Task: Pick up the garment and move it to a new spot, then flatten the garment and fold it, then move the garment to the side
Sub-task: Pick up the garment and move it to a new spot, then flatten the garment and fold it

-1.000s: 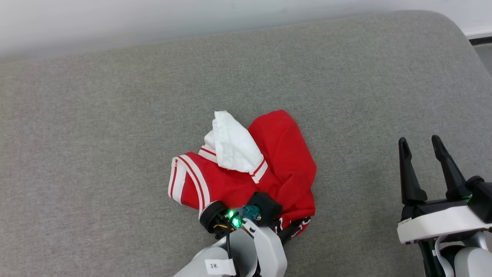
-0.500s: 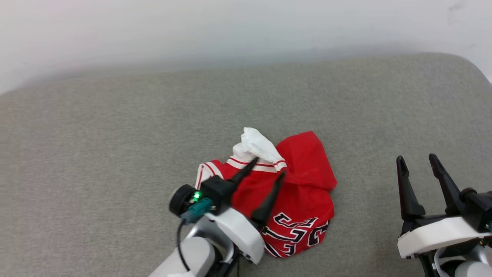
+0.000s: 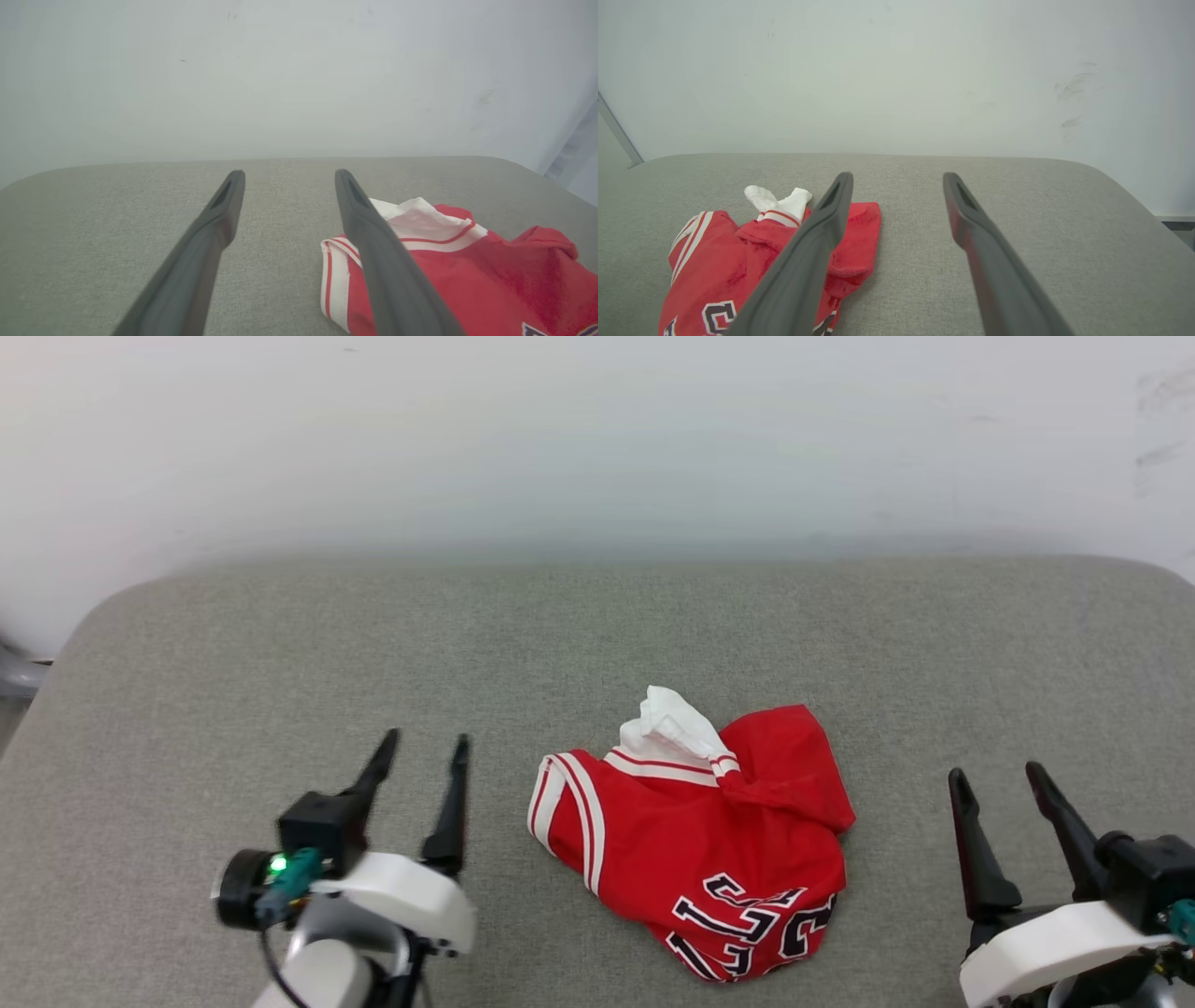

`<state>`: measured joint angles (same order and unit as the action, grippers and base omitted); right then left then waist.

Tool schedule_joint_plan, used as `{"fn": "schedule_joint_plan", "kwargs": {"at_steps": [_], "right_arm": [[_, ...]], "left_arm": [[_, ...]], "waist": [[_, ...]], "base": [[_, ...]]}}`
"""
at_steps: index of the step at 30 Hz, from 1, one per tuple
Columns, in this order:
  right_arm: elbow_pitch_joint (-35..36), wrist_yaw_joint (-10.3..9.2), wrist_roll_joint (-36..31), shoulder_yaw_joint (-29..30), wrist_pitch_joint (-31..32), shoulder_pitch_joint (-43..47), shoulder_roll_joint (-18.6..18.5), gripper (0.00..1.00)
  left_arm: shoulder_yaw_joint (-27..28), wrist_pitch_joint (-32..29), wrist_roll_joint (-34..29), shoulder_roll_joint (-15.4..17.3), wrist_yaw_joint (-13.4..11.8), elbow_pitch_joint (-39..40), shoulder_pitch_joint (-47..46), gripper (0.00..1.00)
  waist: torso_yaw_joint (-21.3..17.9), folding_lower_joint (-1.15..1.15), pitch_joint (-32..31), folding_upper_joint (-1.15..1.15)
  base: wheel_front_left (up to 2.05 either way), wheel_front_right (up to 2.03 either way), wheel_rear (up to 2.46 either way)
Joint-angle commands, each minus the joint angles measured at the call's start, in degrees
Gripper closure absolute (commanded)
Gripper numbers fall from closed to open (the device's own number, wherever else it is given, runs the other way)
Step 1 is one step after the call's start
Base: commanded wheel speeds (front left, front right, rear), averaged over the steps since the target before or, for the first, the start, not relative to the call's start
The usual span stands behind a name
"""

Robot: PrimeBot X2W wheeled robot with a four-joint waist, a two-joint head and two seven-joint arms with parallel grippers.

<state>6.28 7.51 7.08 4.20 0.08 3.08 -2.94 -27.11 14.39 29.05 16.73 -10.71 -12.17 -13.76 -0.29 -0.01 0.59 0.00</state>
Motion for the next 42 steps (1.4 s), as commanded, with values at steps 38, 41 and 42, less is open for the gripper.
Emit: {"fn": "schedule_joint_plan", "kwargs": {"at_steps": [38, 41, 42], "right_arm": [[-3.5, -0.04, 8.4, -9.5, 21.5, -7.4, -8.2, 0.0], [-3.4, -0.04, 10.8, -15.1, 26.8, -11.0, -11.5, 0.0], [-3.5, -0.04, 11.5, -16.7, 28.5, -12.2, -12.6, 0.0]], "left_arm": [[4.0, -0.1, 1.9, 3.3, -1.4, 6.2, 4.6, 0.0], [3.9, 0.1, 1.8, 2.7, -1.0, 5.7, 3.7, 0.0], [3.8, 0.2, 1.8, 2.5, -0.9, 5.5, 3.5, 0.0]], "waist": [[6.6, 0.01, 1.4, 0.0], [7.5, 0.01, 2.8, 0.0], [7.7, 0.01, 3.3, 0.0]], "base": [[0.0, 0.0, 0.0], [0.0, 0.0, 0.0], [0.0, 0.0, 0.0]]}}
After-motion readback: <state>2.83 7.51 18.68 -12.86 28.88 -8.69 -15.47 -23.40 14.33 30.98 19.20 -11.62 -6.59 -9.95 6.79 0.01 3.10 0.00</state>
